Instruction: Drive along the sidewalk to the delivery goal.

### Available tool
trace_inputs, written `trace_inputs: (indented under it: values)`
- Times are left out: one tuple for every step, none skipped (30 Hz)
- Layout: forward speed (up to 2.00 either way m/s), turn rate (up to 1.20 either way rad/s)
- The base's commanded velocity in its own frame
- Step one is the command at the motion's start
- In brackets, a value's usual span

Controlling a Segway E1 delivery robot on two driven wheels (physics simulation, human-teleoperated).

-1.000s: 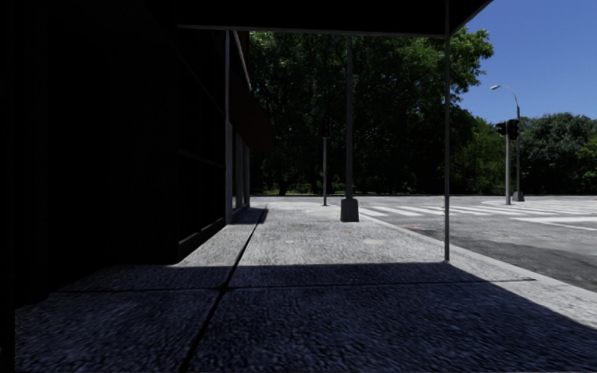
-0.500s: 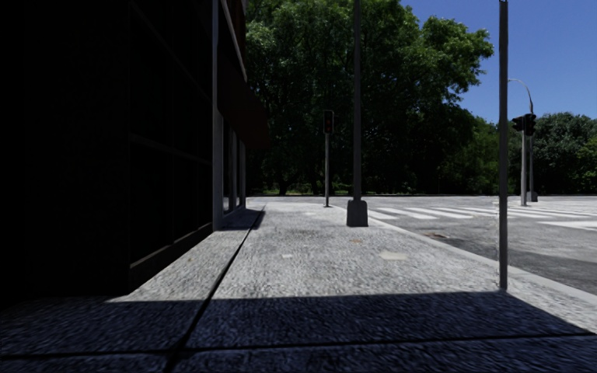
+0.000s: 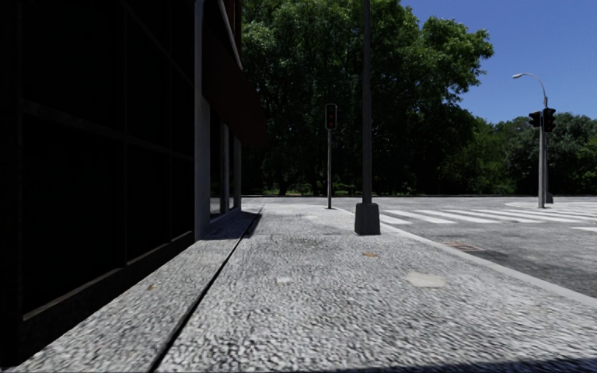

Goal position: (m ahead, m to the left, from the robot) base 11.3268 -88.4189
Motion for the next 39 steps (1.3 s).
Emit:
trace_inputs:
  values:
    - [1.79,0.0]
    - [1.79,0.0]
    - [1.79,0.0]
    - [1.79,0.0]
    - [1.79,0.0]
    - [1.79,0.0]
    - [1.8,0.0]
    - [1.82,0.0]
    - [1.89,0.0]
    - [1.89,0.0]
    - [1.92,0.0]
    - [1.93,0.0]
    - [1.93,0.0]
    - [1.93,0.0]
    - [1.93,0.0]
    - [1.93,0.0]
    - [1.95,0.0]
    - [2.0,0.0]
    - [1.99,0.0]
    - [1.99,0.0]
    - [1.99,0.0]
    - [1.99,0.0]
    - [1.99,0.0]
    - [1.99,0.0]
    - [1.99,0.0]
    - [1.99,0.0]
    - [1.99,0.0]
    - [1.99,0.0]
    - [1.99,0.0]
    - [1.99,0.0]
    - [1.99,0.0]
    - [1.99,0.0]
    - [1.99,0.0]
    - [1.99,0.0]
    - [1.99,0.0]
    - [1.99,0.0]
    - [1.99,0.0]
    - [1.99,0.0]
    - [1.99,0.0]
